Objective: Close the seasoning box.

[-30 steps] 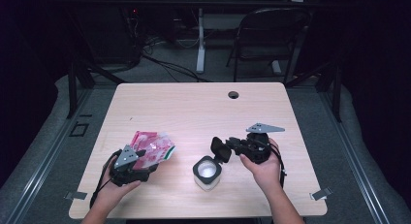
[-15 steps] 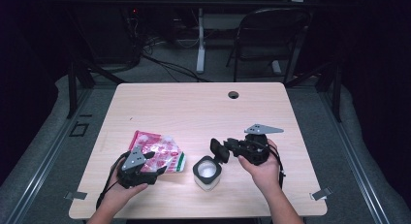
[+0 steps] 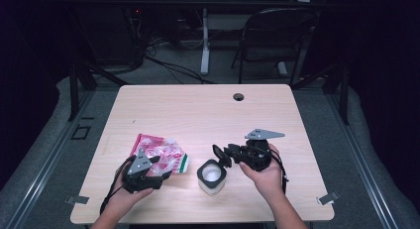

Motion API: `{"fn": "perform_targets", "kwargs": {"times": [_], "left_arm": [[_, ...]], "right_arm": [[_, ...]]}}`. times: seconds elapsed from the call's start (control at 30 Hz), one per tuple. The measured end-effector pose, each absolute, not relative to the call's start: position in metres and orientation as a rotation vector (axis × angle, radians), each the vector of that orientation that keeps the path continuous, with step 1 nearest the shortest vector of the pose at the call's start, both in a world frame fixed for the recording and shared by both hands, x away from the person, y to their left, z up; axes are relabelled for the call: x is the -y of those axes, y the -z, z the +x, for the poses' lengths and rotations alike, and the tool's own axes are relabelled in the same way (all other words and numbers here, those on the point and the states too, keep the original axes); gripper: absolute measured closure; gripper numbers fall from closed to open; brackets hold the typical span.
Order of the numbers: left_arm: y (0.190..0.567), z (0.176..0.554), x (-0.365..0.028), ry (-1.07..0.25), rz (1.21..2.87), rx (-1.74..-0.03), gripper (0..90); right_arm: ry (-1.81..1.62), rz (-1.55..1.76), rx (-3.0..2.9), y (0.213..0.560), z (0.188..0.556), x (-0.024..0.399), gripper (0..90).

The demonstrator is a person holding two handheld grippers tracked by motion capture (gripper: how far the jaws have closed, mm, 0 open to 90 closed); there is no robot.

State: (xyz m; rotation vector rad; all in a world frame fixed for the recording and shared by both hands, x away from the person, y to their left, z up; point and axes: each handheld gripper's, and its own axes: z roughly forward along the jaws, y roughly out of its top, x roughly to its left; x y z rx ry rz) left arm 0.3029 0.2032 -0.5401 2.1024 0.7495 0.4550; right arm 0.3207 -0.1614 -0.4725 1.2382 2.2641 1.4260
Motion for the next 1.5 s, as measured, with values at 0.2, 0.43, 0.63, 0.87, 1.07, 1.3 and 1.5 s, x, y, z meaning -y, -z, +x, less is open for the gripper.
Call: {"fn": "perform_targets", "kwargs": {"times": [0.2, 0.43, 0.63, 0.87, 1.07, 1.3, 1.5], "left_arm": [[0.541, 0.304, -0.204, -0.46, 2.103, -0.756, 31.5], [0.542, 0.305, -0.205, -0.462, 2.105, -0.76, 32.0], [0.542, 0.305, -0.206, -0.469, 2.103, -0.767, 32.0], [0.542, 0.305, -0.206, -0.471, 2.099, -0.77, 32.1], [0.541, 0.305, -0.209, -0.474, 2.086, -0.777, 32.1], [0.541, 0.307, -0.213, -0.47, 2.077, -0.798, 32.2], [0.54, 0.309, -0.217, -0.471, 2.057, -0.819, 32.2]], "right_arm": [[-1.423, 1.244, -2.284, 0.478, 0.32, 0.157, 72.5], [-1.404, 1.229, -2.311, 0.48, 0.32, 0.154, 71.6], [-1.392, 1.239, -2.333, 0.486, 0.322, 0.153, 70.7], [-1.388, 1.25, -2.344, 0.49, 0.323, 0.152, 70.0], [-1.382, 1.255, -2.349, 0.492, 0.323, 0.15, 69.8], [-1.382, 1.261, -2.35, 0.494, 0.324, 0.151, 65.8], [-1.385, 1.266, -2.347, 0.493, 0.325, 0.154, 61.6]]}}
